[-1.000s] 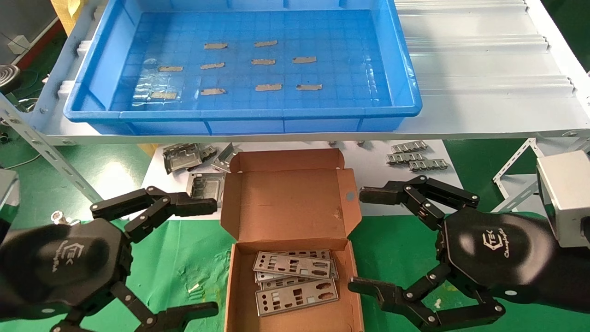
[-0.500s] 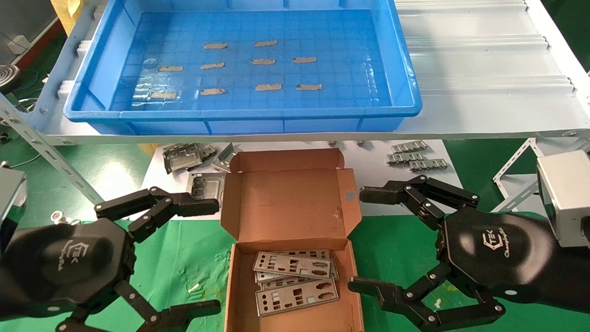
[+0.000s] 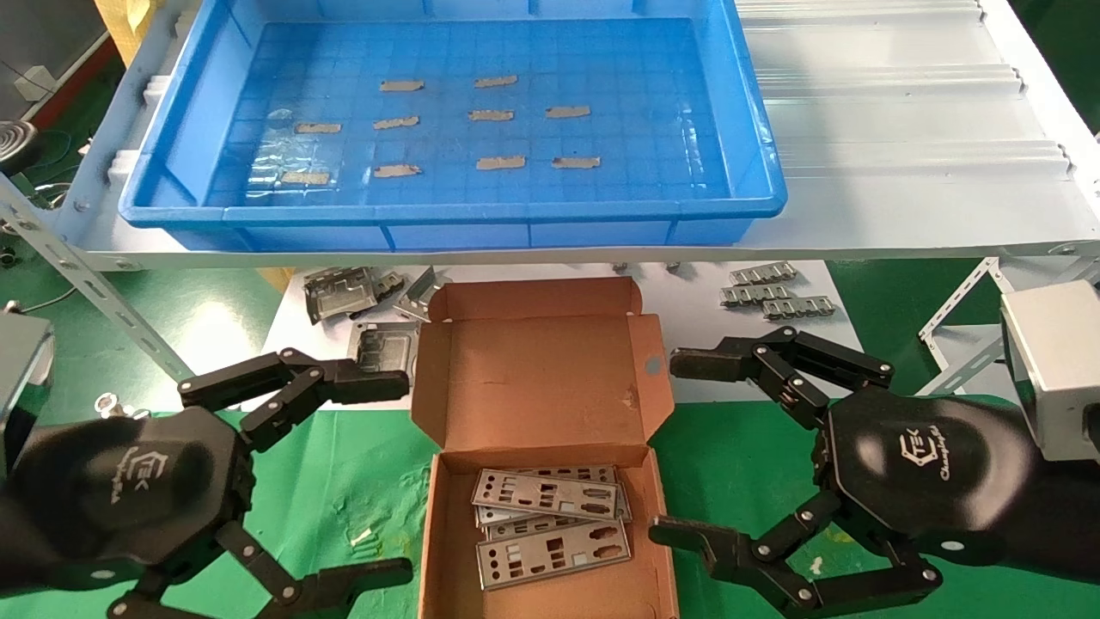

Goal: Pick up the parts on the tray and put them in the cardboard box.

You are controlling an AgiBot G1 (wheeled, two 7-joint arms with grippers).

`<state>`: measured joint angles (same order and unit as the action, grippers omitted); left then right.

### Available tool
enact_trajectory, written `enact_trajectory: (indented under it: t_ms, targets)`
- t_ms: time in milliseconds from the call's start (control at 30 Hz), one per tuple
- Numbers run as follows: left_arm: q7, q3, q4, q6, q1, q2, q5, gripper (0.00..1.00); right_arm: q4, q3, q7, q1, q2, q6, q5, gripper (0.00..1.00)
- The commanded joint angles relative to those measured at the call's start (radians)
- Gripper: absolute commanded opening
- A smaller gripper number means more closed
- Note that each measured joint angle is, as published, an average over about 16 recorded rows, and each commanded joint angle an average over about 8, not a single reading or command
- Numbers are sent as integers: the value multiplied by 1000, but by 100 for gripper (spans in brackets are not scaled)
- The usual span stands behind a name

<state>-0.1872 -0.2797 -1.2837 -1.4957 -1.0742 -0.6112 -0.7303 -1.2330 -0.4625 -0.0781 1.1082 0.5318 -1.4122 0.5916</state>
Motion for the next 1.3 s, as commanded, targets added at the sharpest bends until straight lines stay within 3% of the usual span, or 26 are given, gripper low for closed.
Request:
enact_trajectory:
  t_ms: [33,1300]
  targets:
    - [0,0,0,0,0,0,0,100,0,0,0,0,0,0,0,100]
    - [1,-2,2,1,-1,-1,-1,100,0,0,0,0,0,0,0,100]
